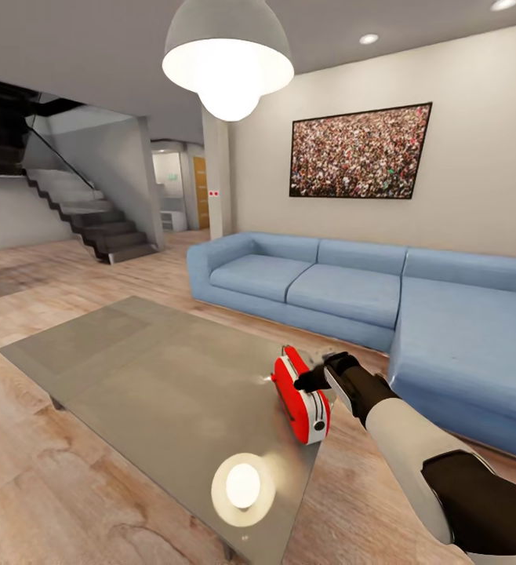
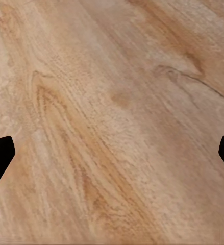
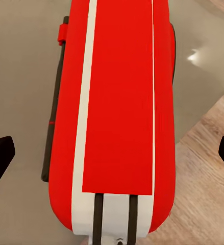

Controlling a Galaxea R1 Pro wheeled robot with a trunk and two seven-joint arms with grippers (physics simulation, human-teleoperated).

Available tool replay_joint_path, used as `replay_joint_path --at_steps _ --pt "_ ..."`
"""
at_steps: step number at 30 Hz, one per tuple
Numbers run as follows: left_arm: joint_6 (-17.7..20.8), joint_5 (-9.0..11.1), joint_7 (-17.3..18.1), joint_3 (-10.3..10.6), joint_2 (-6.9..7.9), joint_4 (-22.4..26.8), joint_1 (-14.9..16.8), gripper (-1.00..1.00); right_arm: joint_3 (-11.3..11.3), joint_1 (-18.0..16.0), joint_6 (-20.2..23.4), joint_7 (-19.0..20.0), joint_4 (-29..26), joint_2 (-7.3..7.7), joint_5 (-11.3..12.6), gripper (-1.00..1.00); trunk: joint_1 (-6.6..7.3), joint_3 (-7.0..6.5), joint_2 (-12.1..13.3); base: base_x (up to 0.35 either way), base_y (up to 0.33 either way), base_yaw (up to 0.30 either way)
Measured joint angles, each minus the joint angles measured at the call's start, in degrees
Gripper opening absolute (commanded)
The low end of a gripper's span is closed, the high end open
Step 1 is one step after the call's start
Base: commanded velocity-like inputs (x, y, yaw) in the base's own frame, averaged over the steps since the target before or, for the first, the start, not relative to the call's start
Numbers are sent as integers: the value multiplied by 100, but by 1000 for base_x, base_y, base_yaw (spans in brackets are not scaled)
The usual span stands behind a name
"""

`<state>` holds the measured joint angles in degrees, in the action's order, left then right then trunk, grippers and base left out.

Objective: Turn on the radio receiver that's on the table in the living room.

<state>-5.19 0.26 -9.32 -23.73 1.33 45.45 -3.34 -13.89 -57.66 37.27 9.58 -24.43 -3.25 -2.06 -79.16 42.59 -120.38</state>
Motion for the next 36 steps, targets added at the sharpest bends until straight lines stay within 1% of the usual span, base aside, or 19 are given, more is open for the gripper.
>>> replay_joint_path --at_steps 8,23,30,36 --pt "0 0 0 0 -1 -1 0 100 0 0 0 0 0 0 4 100 0 60 0 0 0 25" --pt "0 0 0 0 -2 -1 0 100 4 0 0 0 0 42 2 100 0 69 0 0 0 0" --pt "0 0 0 0 -2 -1 0 100 0 0 0 0 0 44 -4 100 0 115 0 0 0 0" --pt "0 0 0 0 -2 -1 0 100 0 0 0 0 0 44 -5 100 0 120 0 0 0 0"
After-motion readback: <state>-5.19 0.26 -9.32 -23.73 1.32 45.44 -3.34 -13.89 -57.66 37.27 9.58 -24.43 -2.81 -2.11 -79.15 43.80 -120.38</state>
